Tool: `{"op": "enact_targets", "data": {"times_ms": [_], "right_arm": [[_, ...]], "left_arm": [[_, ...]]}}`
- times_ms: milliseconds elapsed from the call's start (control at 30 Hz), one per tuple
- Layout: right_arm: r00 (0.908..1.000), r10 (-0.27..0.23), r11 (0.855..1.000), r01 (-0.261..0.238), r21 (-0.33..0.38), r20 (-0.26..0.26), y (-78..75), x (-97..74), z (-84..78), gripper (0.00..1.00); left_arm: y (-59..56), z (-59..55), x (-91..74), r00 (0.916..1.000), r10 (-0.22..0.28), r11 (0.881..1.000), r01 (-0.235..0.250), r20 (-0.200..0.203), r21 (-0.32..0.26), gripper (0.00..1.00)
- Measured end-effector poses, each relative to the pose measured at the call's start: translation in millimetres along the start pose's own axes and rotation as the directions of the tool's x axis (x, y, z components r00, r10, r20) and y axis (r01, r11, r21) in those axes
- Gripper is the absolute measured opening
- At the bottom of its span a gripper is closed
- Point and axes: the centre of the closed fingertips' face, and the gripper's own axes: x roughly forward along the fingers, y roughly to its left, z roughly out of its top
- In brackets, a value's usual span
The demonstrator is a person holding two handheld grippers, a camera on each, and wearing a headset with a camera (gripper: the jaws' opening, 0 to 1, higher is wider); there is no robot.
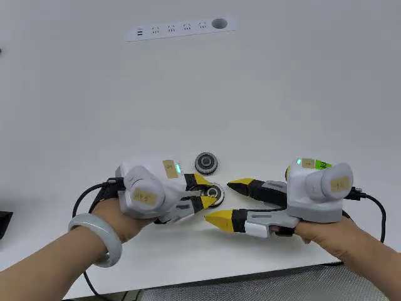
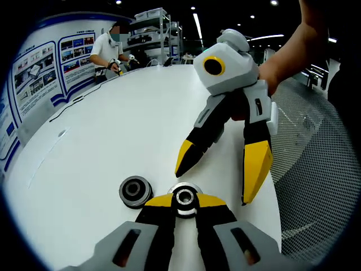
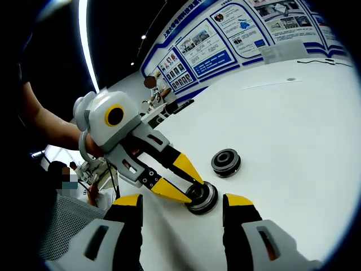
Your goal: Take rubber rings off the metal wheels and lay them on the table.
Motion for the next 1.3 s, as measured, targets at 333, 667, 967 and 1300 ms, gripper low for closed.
{"op": "enact_targets", "data": {"times_ms": [333, 667, 967, 1300], "right_arm": [[0.9993, 0.037, 0.999, -0.037, 0.030, 0.000, 1.3, 4.0, 1.2, 0.58], [0.9974, 0.072, 0.996, -0.072, 0.055, -0.007, 3.3, 8.6, 1.3, 0.59], [0.9966, 0.081, 0.995, -0.080, 0.064, -0.013, 2.4, 12.1, 1.7, 0.60], [0.9950, 0.094, 0.993, -0.091, 0.076, -0.033, 4.2, 8.1, 1.7, 0.58]], "left_arm": [[0.9, 0.0, 0.6, 1.0000, 0.004, 1.000, -0.003, 0.004, -0.010, 0.13], [0.6, -0.6, 0.8, 1.0000, 0.003, 1.000, -0.002, 0.008, -0.017, 0.13], [1.0, -1.9, 1.0, 0.9999, 0.002, 1.000, -0.002, 0.010, -0.021, 0.13], [0.8, -2.9, 0.7, 1.0000, 0.002, 1.000, -0.002, 0.009, -0.022, 0.13]]}}
